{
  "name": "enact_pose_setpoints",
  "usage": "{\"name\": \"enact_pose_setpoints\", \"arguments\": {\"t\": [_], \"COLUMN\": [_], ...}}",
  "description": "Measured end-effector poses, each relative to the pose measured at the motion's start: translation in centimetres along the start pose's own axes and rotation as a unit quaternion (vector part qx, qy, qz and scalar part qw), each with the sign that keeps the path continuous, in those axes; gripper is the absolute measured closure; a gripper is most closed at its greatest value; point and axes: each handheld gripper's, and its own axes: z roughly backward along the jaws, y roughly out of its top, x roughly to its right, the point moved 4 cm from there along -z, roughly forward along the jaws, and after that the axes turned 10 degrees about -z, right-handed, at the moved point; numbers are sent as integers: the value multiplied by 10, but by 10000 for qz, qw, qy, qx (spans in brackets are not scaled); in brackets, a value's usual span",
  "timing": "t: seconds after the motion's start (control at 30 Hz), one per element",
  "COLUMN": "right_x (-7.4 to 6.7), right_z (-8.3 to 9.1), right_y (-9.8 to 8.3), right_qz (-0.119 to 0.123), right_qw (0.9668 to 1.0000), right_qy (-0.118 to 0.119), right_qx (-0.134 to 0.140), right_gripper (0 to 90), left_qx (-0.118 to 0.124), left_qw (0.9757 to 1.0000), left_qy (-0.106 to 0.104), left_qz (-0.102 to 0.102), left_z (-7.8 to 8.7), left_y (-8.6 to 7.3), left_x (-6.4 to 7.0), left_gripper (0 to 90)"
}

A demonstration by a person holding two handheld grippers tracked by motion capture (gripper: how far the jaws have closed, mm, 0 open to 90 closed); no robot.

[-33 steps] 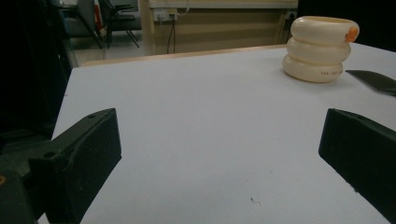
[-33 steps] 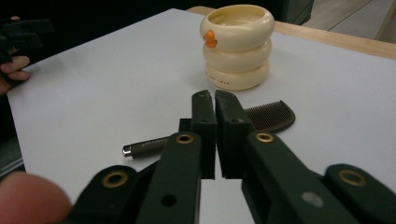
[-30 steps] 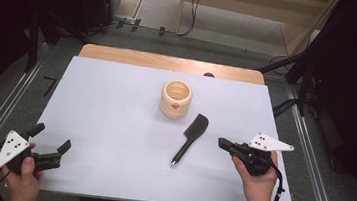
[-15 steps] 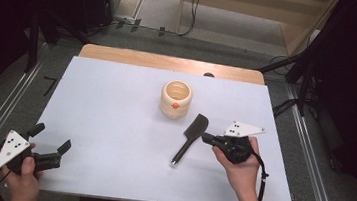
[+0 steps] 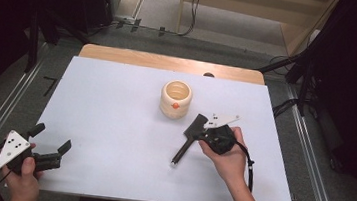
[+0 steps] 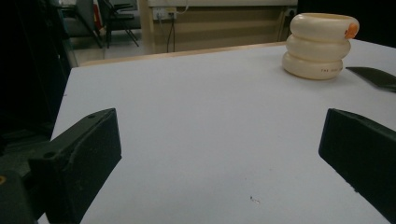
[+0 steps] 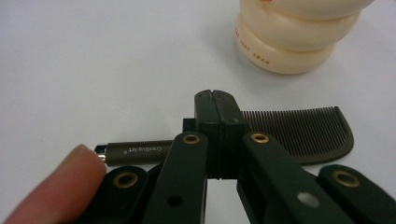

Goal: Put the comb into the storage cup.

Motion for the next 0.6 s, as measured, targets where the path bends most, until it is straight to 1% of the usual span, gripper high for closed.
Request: {"name": "enact_pose_setpoints", "arguments": {"t": [0.03, 0.13, 0.17, 0.2, 0.23, 0.27, 0.3, 0.33, 0.37, 0.43, 0.47, 0.53, 0.57, 0.6], "right_x": [0, 0, 0, -1, -1, -1, -3, -3, -3, -3, -2, -1, 1, 1], "right_z": [-4, -16, -16, -24, -28, -28, -34, -34, -38, -40, -44, -46, -50, -52], "right_y": [0, 0, 0, 0, 0, 0, 0, 0, 0, 0, -1, -1, -3, -3], "right_qz": [45, 53, 53, 108, 139, 139, 202, 202, 221, 218, 202, 229, 221, 254], "right_qw": [10000, 9996, 9996, 9991, 9988, 9988, 9980, 9980, 9973, 9972, 9963, 9958, 9948, 9945], "right_qy": [-21, -46, -46, -62, -74, -74, -86, -86, -151, -141, -198, -215, -245, -241], "right_qx": [-56, -271, -271, -412, -471, -471, -597, -597, -690, -704, -815, -856, -968, -983], "right_gripper": [886, 886, 886, 886, 886, 886, 886, 886, 886, 886, 886, 886, 886, 886], "left_qx": [0, 4, 4, 3, 1, 1, 4, 4, 5, 6, 13, 31, 27, 27], "left_qw": [10000, 10000, 10000, 10000, 10000, 10000, 10000, 10000, 10000, 10000, 10000, 10000, 10000, 10000], "left_qy": [0, 4, 4, 4, 3, 3, 4, 4, 2, 3, -1, -9, -8, -8], "left_qz": [0, 2, 2, -1, -3, -3, 0, 0, 5, 8, 13, 16, 15, 15], "left_z": [0, 0, 0, 0, 0, 0, 0, 0, 0, 1, 1, 1, 1, 1], "left_y": [0, 0, 0, 0, 0, 0, 0, 0, 0, 0, 0, 0, 0, 0], "left_x": [0, 0, 0, 0, 0, 0, 0, 0, 0, 0, 0, 0, 0, 0], "left_gripper": [0, 0, 0, 0, 0, 0, 0, 0, 0, 0, 0, 0, 0, 0]}}
